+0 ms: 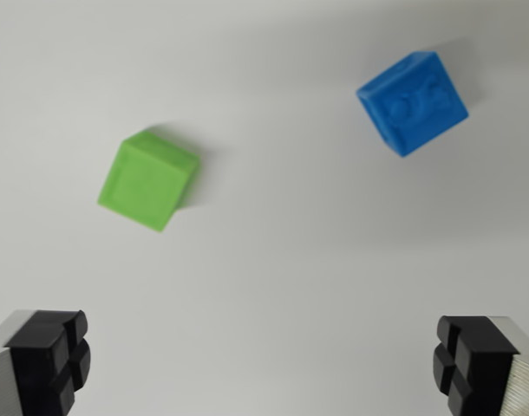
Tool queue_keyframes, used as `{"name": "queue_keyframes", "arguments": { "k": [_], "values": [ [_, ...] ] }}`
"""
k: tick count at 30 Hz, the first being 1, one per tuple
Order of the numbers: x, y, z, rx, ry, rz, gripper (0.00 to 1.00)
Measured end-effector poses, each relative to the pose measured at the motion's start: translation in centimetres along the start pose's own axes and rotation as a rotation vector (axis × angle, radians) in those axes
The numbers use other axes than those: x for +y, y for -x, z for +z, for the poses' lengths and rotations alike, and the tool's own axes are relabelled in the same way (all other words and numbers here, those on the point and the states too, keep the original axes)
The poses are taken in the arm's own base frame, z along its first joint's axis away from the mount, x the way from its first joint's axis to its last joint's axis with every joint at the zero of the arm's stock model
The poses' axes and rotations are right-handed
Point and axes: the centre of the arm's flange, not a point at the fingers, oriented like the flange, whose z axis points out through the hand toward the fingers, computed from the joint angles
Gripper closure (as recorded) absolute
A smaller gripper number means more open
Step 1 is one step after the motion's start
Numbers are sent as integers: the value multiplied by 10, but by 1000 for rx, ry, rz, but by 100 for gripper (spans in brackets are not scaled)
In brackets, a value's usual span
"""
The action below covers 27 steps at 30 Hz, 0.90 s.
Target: Stack cube
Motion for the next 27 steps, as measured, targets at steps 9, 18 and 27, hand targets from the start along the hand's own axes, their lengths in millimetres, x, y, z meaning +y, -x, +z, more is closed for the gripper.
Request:
{"name": "queue_keyframes", "arguments": {
  "k": [9, 18, 27],
  "values": [
    [-6, 12, 20, 3, -1, 56, 0],
    [-15, 27, 47, 6, -3, 125, 0],
    [-24, 43, 76, 11, -5, 201, 0]
  ]
}}
